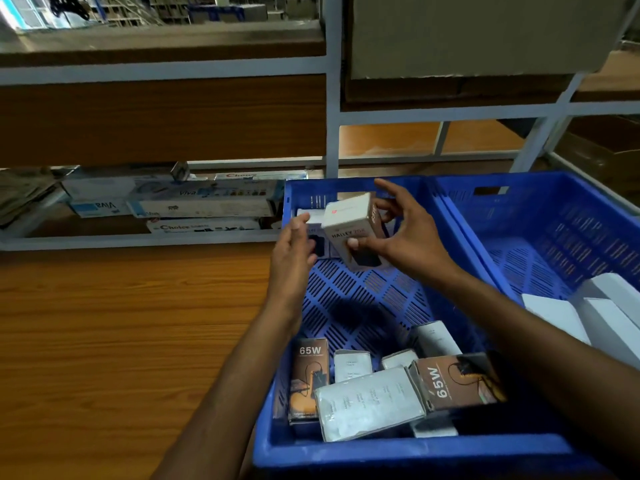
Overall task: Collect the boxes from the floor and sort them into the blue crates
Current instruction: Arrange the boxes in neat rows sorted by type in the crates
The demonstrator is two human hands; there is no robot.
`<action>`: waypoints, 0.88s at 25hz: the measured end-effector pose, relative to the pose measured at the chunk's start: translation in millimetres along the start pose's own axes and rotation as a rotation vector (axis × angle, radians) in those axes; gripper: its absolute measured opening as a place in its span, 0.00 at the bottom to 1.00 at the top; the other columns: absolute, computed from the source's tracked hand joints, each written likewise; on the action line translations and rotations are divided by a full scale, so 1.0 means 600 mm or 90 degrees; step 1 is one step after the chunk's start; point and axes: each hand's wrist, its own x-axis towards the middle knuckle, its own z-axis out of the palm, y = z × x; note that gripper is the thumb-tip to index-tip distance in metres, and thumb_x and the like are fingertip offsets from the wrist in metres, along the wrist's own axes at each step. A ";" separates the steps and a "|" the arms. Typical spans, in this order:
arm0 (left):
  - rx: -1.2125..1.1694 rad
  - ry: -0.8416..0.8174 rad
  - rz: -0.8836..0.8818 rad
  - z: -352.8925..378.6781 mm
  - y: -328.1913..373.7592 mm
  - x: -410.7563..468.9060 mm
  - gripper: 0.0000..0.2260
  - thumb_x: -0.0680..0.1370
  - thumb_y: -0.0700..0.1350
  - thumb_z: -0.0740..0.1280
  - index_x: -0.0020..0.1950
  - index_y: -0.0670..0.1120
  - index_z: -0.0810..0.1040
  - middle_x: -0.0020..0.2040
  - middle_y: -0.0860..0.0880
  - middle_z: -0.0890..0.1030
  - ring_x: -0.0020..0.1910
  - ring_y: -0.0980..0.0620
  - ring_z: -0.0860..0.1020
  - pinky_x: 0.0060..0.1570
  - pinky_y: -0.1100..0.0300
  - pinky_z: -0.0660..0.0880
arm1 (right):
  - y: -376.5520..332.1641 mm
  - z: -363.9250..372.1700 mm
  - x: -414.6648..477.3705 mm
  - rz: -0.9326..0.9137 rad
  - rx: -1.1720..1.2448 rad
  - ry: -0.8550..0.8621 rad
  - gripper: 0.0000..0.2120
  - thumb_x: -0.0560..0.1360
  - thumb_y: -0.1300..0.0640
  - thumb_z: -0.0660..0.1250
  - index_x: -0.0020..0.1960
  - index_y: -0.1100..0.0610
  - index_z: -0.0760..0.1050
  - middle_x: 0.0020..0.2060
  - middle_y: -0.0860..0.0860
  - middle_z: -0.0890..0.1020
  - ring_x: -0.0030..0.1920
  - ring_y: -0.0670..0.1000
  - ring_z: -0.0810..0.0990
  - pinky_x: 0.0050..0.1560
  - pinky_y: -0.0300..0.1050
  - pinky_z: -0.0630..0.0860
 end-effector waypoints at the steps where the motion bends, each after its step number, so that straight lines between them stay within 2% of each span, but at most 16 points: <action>1: -0.002 -0.041 -0.033 0.002 -0.001 0.000 0.25 0.83 0.63 0.55 0.76 0.54 0.70 0.72 0.48 0.76 0.68 0.49 0.77 0.68 0.51 0.74 | -0.003 0.004 -0.003 -0.003 0.017 -0.023 0.50 0.64 0.50 0.85 0.80 0.47 0.63 0.67 0.43 0.79 0.66 0.40 0.76 0.68 0.43 0.76; 3: -0.017 -0.077 -0.077 0.004 -0.002 0.002 0.24 0.82 0.63 0.59 0.75 0.54 0.70 0.66 0.47 0.81 0.64 0.49 0.81 0.64 0.51 0.79 | -0.007 0.012 -0.007 -0.008 0.060 -0.093 0.48 0.66 0.55 0.84 0.80 0.48 0.64 0.69 0.44 0.78 0.67 0.42 0.78 0.64 0.41 0.79; 4: -0.037 -0.065 -0.083 0.003 -0.004 0.005 0.22 0.83 0.61 0.60 0.74 0.53 0.71 0.65 0.47 0.82 0.63 0.48 0.82 0.63 0.51 0.80 | -0.008 0.011 -0.007 -0.004 0.114 -0.136 0.45 0.68 0.61 0.82 0.80 0.50 0.65 0.70 0.45 0.77 0.68 0.44 0.78 0.62 0.42 0.80; 6: -0.104 -0.039 -0.099 -0.003 -0.007 0.010 0.21 0.84 0.59 0.60 0.73 0.51 0.71 0.64 0.45 0.82 0.63 0.47 0.82 0.64 0.47 0.79 | -0.006 0.001 0.000 0.040 0.288 -0.174 0.38 0.72 0.75 0.72 0.78 0.56 0.67 0.71 0.50 0.78 0.69 0.49 0.79 0.60 0.46 0.82; 7: -0.134 -0.037 -0.115 -0.004 -0.006 0.011 0.20 0.84 0.58 0.60 0.73 0.49 0.72 0.65 0.44 0.82 0.63 0.46 0.82 0.65 0.45 0.78 | -0.005 -0.007 0.002 0.063 0.348 -0.168 0.36 0.72 0.79 0.68 0.76 0.58 0.69 0.70 0.51 0.79 0.69 0.51 0.79 0.59 0.48 0.82; 8: -0.152 -0.037 -0.127 -0.004 -0.004 0.011 0.20 0.84 0.58 0.60 0.72 0.48 0.72 0.65 0.43 0.81 0.63 0.45 0.82 0.66 0.44 0.78 | -0.002 -0.011 0.003 0.071 0.351 -0.153 0.32 0.73 0.79 0.67 0.74 0.59 0.72 0.68 0.52 0.80 0.68 0.51 0.80 0.59 0.49 0.83; 9: -0.160 -0.033 -0.131 -0.004 -0.004 0.011 0.20 0.84 0.58 0.60 0.72 0.48 0.72 0.65 0.43 0.81 0.63 0.45 0.82 0.66 0.43 0.77 | 0.003 -0.014 0.001 0.052 0.291 -0.139 0.28 0.74 0.76 0.69 0.71 0.58 0.76 0.67 0.50 0.81 0.68 0.50 0.80 0.60 0.50 0.82; 11: -0.160 -0.015 -0.126 -0.004 -0.005 0.013 0.21 0.84 0.59 0.60 0.72 0.49 0.71 0.65 0.43 0.81 0.64 0.45 0.81 0.67 0.42 0.76 | 0.016 -0.011 -0.003 0.001 0.150 -0.134 0.22 0.74 0.65 0.75 0.67 0.53 0.81 0.67 0.44 0.81 0.68 0.46 0.78 0.64 0.56 0.81; 12: -0.159 -0.010 -0.119 -0.004 -0.004 0.014 0.22 0.83 0.60 0.61 0.73 0.50 0.71 0.66 0.43 0.81 0.65 0.45 0.81 0.67 0.42 0.76 | 0.022 -0.009 -0.006 -0.002 0.112 -0.138 0.23 0.75 0.60 0.76 0.68 0.49 0.80 0.66 0.42 0.81 0.67 0.45 0.78 0.65 0.58 0.80; 14: -0.140 -0.009 -0.104 -0.004 -0.004 0.012 0.24 0.83 0.63 0.59 0.75 0.52 0.70 0.67 0.44 0.80 0.66 0.45 0.79 0.68 0.42 0.75 | 0.017 -0.008 -0.010 0.005 0.075 -0.144 0.26 0.76 0.55 0.76 0.71 0.43 0.76 0.65 0.39 0.80 0.65 0.42 0.78 0.65 0.59 0.79; 17: -0.100 -0.022 -0.068 -0.003 -0.006 0.010 0.25 0.84 0.64 0.53 0.77 0.55 0.68 0.68 0.46 0.79 0.68 0.46 0.78 0.67 0.46 0.76 | 0.003 -0.002 -0.019 -0.033 -0.051 -0.130 0.30 0.77 0.52 0.74 0.77 0.41 0.69 0.64 0.35 0.77 0.62 0.36 0.76 0.65 0.57 0.78; 20: 0.011 -0.056 -0.022 0.003 -0.012 0.011 0.25 0.84 0.66 0.51 0.78 0.60 0.67 0.73 0.50 0.74 0.70 0.50 0.74 0.68 0.52 0.74 | -0.011 0.012 -0.023 -0.138 -0.202 -0.130 0.47 0.75 0.55 0.74 0.84 0.43 0.48 0.74 0.47 0.73 0.65 0.47 0.78 0.64 0.53 0.79; 21: 0.049 -0.067 -0.017 0.007 -0.014 0.011 0.26 0.83 0.67 0.52 0.79 0.61 0.64 0.76 0.52 0.68 0.73 0.52 0.70 0.67 0.55 0.73 | -0.016 0.015 -0.023 -0.140 -0.189 -0.169 0.52 0.74 0.55 0.73 0.84 0.43 0.41 0.76 0.49 0.71 0.64 0.48 0.79 0.62 0.50 0.79; 22: 0.078 -0.072 -0.019 0.011 -0.014 0.011 0.26 0.83 0.65 0.53 0.81 0.61 0.61 0.79 0.54 0.62 0.74 0.54 0.66 0.62 0.62 0.74 | -0.018 0.021 -0.023 -0.128 -0.166 -0.215 0.54 0.74 0.54 0.73 0.84 0.43 0.36 0.78 0.50 0.67 0.64 0.48 0.78 0.63 0.47 0.78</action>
